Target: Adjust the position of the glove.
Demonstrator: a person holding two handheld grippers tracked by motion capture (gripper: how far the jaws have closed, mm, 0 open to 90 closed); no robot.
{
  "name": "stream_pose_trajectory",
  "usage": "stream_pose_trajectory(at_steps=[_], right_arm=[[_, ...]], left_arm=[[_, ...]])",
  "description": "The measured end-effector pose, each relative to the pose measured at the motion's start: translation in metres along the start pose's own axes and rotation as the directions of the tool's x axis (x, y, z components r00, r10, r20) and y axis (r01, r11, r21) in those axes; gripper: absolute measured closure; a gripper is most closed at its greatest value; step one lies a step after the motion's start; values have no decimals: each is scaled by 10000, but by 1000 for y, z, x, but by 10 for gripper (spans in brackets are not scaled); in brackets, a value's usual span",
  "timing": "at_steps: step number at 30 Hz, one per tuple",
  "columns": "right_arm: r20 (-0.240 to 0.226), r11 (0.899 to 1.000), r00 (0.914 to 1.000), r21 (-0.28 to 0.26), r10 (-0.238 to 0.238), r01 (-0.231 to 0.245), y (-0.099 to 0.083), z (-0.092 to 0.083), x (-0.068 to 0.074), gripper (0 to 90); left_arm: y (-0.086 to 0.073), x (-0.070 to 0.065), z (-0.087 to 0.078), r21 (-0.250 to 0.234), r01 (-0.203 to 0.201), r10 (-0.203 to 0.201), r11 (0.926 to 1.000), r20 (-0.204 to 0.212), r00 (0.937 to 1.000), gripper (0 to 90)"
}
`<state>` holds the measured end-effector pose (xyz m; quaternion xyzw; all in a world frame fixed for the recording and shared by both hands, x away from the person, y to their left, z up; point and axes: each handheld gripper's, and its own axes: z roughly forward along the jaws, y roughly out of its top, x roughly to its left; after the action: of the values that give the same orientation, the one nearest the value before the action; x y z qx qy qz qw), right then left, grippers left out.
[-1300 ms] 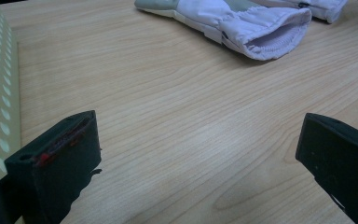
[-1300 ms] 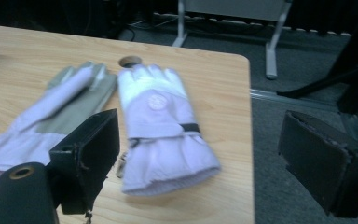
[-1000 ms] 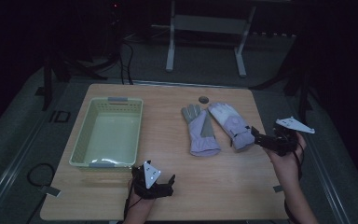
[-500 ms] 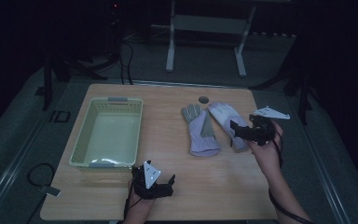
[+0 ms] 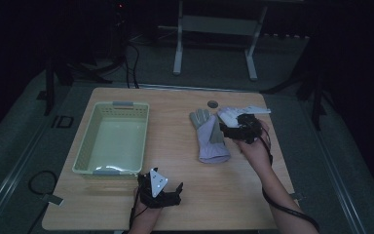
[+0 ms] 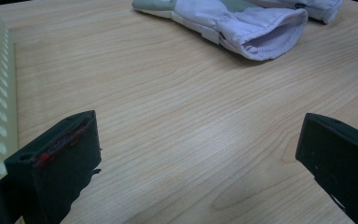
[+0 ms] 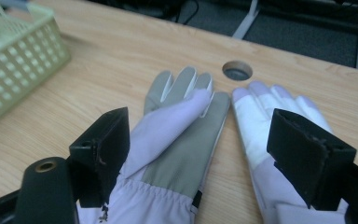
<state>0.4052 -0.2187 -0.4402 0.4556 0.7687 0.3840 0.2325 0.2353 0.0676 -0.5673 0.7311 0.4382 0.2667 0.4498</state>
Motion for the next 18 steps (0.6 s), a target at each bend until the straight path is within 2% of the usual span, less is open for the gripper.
stream_pose_trajectory(at_steps=[2,8,13,17,18], right_arm=[[-127,9997,9999,248,53,-49,1,11,2,225],[-69,9971,9999,755,82,-77,2,37,8,265],[11,9923,9999,1235,107,-107,-3,56,10,369],[132,9877,9999,1563,83,-103,-7,66,10,394],[144,9836,9998,1795,117,-141,-11,73,9,449]], left_arm=[[0,0,0,-5,-2,2,10000,5,10000,0],[0,0,0,13,-54,54,10000,49,10000,0],[0,0,0,5,-28,28,10000,70,10000,0],[0,1,0,-18,-31,31,10000,86,10000,0],[0,1,0,-31,-5,5,10000,82,10000,0]])
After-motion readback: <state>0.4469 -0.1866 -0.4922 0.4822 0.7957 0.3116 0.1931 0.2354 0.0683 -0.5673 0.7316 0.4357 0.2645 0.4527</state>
